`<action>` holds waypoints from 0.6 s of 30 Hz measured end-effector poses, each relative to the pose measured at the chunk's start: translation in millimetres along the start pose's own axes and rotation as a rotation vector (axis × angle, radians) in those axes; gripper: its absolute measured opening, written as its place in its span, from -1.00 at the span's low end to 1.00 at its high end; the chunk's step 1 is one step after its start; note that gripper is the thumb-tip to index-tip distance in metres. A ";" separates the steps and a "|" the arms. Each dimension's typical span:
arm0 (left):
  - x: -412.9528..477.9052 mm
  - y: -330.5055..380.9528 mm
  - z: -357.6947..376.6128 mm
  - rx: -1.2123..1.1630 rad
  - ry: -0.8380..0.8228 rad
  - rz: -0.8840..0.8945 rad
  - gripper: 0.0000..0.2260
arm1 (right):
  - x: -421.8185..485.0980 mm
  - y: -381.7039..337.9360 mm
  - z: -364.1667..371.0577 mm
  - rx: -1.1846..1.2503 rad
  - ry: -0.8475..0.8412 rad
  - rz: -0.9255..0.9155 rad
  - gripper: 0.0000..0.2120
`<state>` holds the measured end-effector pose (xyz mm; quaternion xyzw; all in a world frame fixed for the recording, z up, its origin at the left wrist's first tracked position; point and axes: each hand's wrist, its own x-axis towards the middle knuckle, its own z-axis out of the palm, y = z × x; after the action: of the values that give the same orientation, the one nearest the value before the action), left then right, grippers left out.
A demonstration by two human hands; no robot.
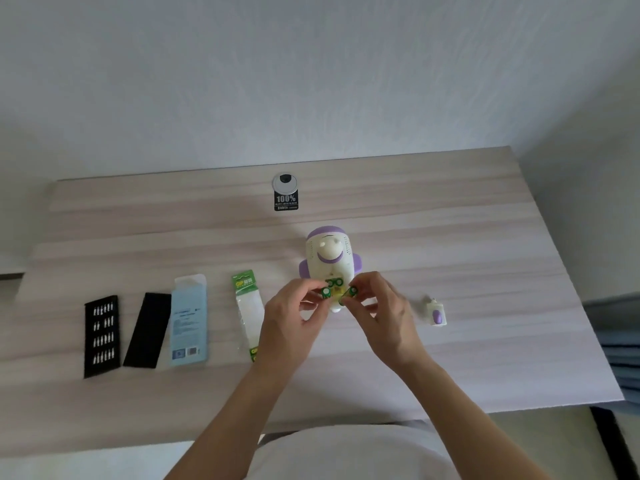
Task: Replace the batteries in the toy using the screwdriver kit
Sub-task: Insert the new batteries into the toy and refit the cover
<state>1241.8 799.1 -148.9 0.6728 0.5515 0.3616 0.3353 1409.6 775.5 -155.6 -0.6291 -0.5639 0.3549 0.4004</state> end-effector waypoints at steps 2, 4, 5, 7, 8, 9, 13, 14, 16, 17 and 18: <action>3.3 -2.1 2.6 -0.010 0.006 -0.008 -0.83 | 3.2 0.7 1.7 -0.013 0.023 0.003 -0.84; 5.5 -4.5 5.2 -0.010 0.017 -0.015 -0.85 | 6.4 1.6 3.9 -0.043 0.058 -0.017 -0.81; 5.9 -6.0 6.2 -0.007 0.021 -0.019 -0.85 | 7.9 2.2 5.0 -0.058 0.076 -0.034 -0.80; 6.1 -9.2 6.9 0.000 0.028 -0.024 -0.85 | 10.8 3.3 6.6 -0.076 0.108 -0.060 -0.80; 6.5 -10.7 6.9 0.002 0.032 -0.021 -0.85 | 12.1 3.6 7.2 -0.077 0.120 -0.065 -0.80; 6.9 -11.6 6.7 0.006 0.035 -0.014 -0.85 | 13.0 4.1 7.6 -0.077 0.129 -0.068 -0.81; 8.9 -13.2 7.1 0.020 0.035 0.029 -0.84 | 11.9 5.9 9.4 -0.088 0.134 -0.096 -0.83; 8.7 -14.0 7.7 0.019 0.032 0.034 -0.84 | 10.8 7.5 10.3 -0.096 0.135 -0.102 -0.82; 7.4 -16.3 8.6 0.008 0.024 0.041 -0.84 | 7.8 11.1 12.4 -0.109 0.138 -0.106 -0.82; 6.6 -17.3 8.7 0.004 0.019 0.045 -0.84 | 6.7 12.9 13.1 -0.119 0.137 -0.112 -0.83; 6.2 -18.2 8.8 0.004 0.012 0.050 -0.84 | 6.0 14.3 13.6 -0.130 0.136 -0.122 -0.83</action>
<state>1241.2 807.8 -168.2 0.6848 0.5374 0.3727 0.3215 1404.2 782.2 -174.3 -0.6409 -0.5946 0.2490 0.4167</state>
